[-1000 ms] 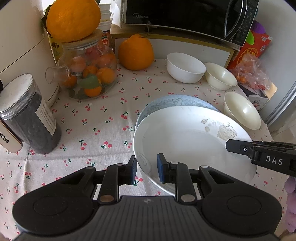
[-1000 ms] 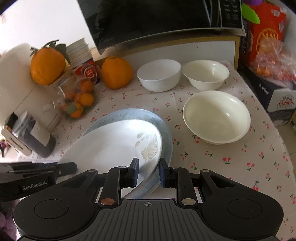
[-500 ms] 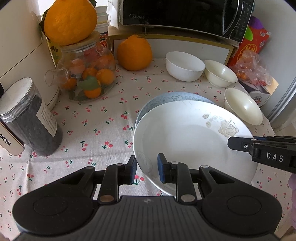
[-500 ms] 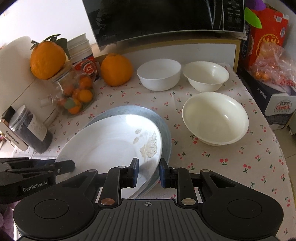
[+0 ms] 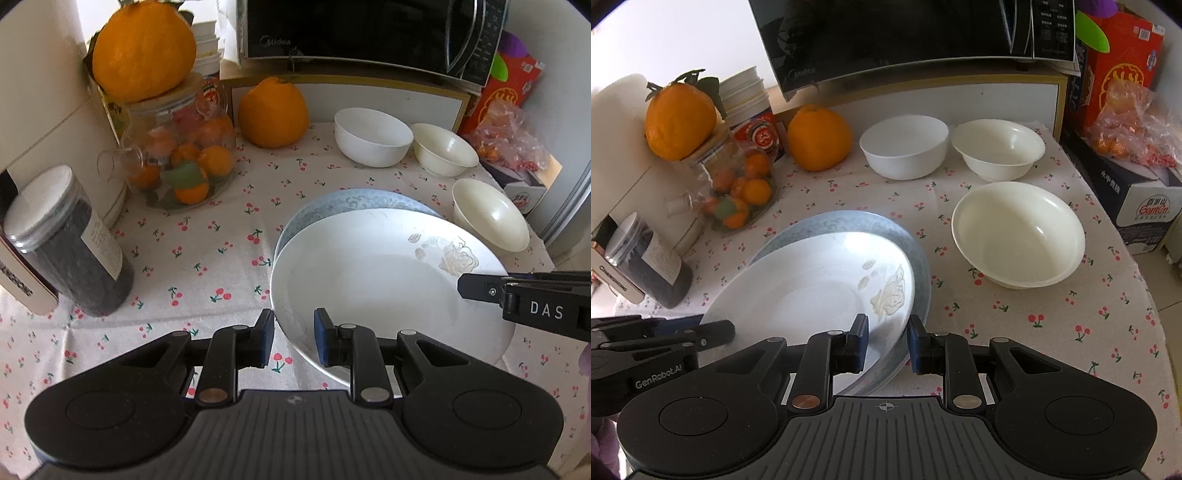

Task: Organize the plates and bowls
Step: 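Carry the white plate with both grippers and lower it onto the blue plates, then open both grippers to release the white plate on the stack, then move both grippers to the small white bowl by the microwave, then close both grippers on the small white bowl rim, then lift the white bowl with both grippers and carry it toward the plate stack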

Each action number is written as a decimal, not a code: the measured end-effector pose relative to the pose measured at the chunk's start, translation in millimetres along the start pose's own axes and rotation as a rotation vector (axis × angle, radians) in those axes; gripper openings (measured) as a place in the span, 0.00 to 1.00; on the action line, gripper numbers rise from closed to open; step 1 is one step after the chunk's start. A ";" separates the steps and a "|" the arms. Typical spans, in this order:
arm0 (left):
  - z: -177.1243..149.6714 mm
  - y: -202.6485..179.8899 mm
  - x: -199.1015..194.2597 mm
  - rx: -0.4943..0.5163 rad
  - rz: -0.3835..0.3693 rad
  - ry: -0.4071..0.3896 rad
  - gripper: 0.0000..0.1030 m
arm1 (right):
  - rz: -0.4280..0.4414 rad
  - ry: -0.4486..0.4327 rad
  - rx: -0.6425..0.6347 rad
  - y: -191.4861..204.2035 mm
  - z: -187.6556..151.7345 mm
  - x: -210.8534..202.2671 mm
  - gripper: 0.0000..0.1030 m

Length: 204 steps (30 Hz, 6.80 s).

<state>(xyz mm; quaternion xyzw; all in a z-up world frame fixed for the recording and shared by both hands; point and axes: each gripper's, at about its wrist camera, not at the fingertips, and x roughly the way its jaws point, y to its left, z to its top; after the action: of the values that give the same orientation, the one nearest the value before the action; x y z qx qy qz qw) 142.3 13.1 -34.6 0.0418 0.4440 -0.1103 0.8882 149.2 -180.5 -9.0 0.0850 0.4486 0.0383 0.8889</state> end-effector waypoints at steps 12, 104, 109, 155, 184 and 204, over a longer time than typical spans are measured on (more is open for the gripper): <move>-1.3 0.2 5.7 -0.002 -0.002 0.019 0.22 | -0.053 0.047 -0.037 0.8 -3.6 8.8 0.20; 108.3 -10.3 132.2 -0.713 -0.274 -0.142 0.41 | 0.135 -0.121 0.075 -68.5 195.1 147.6 0.38; 106.5 -11.6 137.4 -0.712 -0.293 -0.130 0.31 | 0.110 -0.099 0.039 -58.7 193.2 155.3 0.29; 100.3 -12.6 139.0 -0.719 -0.351 -0.183 0.21 | 0.030 -0.111 0.048 -70.3 189.9 162.7 0.19; 94.1 -23.8 23.5 -0.512 -0.396 -0.152 0.21 | 0.014 -0.185 0.125 -55.0 158.5 23.5 0.18; 38.3 -59.9 -40.4 -0.315 -0.440 -0.026 0.21 | -0.027 -0.185 0.207 -63.5 82.8 -85.1 0.18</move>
<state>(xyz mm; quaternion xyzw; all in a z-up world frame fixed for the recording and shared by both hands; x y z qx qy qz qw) 134.7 -45.4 22.1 -0.1959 0.4428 -0.2309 0.8439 164.7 -264.9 94.8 0.1733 0.3672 -0.0284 0.9134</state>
